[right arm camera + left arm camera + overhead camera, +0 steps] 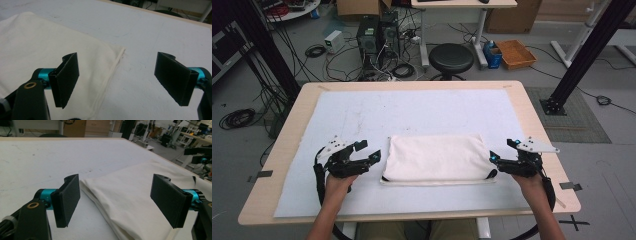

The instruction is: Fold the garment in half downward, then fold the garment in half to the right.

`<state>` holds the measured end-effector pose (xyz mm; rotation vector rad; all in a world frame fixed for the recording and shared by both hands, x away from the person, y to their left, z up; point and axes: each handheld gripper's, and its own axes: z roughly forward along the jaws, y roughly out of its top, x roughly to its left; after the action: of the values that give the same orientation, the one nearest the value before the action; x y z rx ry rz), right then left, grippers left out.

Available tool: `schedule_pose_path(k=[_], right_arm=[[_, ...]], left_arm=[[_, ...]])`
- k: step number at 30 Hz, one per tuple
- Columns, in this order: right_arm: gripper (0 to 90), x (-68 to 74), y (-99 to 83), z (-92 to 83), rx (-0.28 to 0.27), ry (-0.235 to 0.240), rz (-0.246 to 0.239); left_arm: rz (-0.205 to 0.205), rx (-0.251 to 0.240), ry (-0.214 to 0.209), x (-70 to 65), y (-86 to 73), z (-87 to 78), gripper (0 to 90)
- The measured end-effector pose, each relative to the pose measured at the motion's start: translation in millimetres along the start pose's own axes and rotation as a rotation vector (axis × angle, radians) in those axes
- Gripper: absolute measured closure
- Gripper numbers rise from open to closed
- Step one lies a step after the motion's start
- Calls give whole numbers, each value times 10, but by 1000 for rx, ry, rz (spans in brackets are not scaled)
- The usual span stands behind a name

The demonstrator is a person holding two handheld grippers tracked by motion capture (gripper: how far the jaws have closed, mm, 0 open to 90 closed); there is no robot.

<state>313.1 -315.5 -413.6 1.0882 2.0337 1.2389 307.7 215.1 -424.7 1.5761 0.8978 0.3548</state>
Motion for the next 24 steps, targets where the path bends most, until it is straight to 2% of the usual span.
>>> schedule_pose_path(k=[3, 7, 8, 10, 14, 19, 24], right_arm=[[197, 5, -95, -49, -32, -11, 8], [197, -31, -125, -117, -49, -30, 22], [197, -56, -143, -164, -73, -45, 36], [197, -82, -161, -188, -85, -58, 45], [197, -102, -187, -189, -78, -64, 47], [197, -108, -216, -181, -68, -62, 53], [197, -114, -235, -204, -65, -66, 55]], left_arm=[[32, 11, 3, -13, -19, -11, 240], [35, 19, 9, -10, -41, -1, 240], [33, 21, 16, -4, -48, -2, 240], [31, 23, 22, -4, -53, -5, 240], [28, 37, 36, -22, -65, 18, 240], [25, 36, 35, -47, -46, 59, 240], [24, 60, 35, -46, -67, 88, 241]])
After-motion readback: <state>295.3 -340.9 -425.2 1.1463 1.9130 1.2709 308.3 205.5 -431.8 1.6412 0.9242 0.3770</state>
